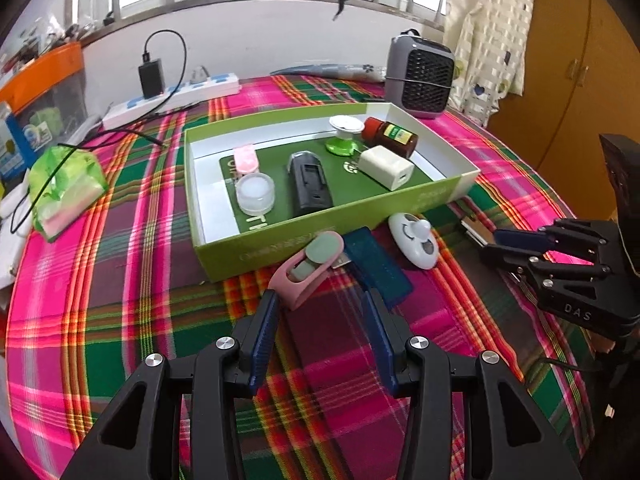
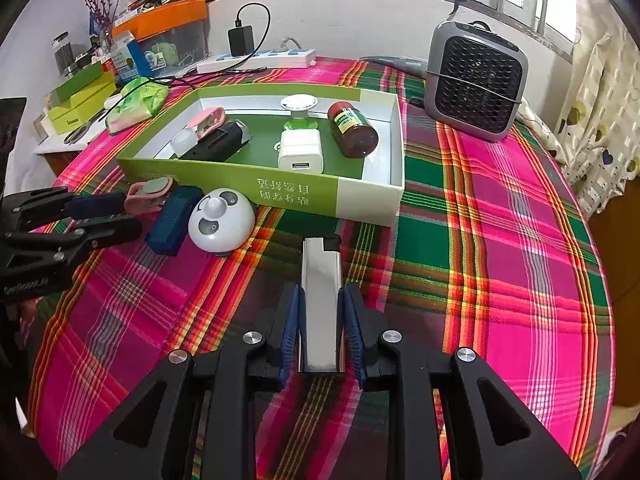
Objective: Organize rigid objects
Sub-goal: 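Grasp the silver lighter with the right gripper while the left gripper reaches the pink holder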
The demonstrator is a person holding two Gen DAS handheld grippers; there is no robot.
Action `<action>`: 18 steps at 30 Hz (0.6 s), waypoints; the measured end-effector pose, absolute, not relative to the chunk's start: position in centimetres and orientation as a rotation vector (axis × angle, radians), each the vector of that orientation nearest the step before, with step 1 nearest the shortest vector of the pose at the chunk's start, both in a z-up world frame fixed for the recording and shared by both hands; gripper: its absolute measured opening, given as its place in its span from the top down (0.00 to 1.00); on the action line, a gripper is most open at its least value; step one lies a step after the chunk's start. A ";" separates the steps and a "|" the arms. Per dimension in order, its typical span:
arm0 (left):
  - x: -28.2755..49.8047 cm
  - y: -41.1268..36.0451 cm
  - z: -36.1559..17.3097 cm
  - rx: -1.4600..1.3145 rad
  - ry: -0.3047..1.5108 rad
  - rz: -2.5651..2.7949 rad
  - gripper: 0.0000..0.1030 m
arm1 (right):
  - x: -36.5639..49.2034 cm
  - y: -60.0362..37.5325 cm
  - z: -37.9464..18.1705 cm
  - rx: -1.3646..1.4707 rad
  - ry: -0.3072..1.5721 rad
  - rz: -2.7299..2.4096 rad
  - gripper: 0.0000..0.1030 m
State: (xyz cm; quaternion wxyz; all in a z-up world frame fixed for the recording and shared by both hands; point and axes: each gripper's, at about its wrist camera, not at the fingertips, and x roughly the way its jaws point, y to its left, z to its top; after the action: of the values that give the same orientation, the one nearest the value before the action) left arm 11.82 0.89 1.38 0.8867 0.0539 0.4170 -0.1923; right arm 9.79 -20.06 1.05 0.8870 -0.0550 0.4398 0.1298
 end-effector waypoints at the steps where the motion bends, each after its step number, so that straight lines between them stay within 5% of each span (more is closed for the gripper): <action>1: 11.8 0.9 1.4 0.112 0.867 -0.400 0.59 | 9.8 -20.1 1.0 -0.114 0.914 0.270 0.76; 18: 14.3 0.8 1.3 0.188 0.873 -0.392 0.59 | 9.8 -20.1 1.1 -0.110 0.914 0.271 0.76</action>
State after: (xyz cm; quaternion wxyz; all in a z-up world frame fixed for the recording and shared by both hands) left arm 14.31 0.78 1.27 0.8836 0.0903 0.4192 -0.1881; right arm 9.79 -20.09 1.06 0.8870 -0.0527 0.4398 0.1305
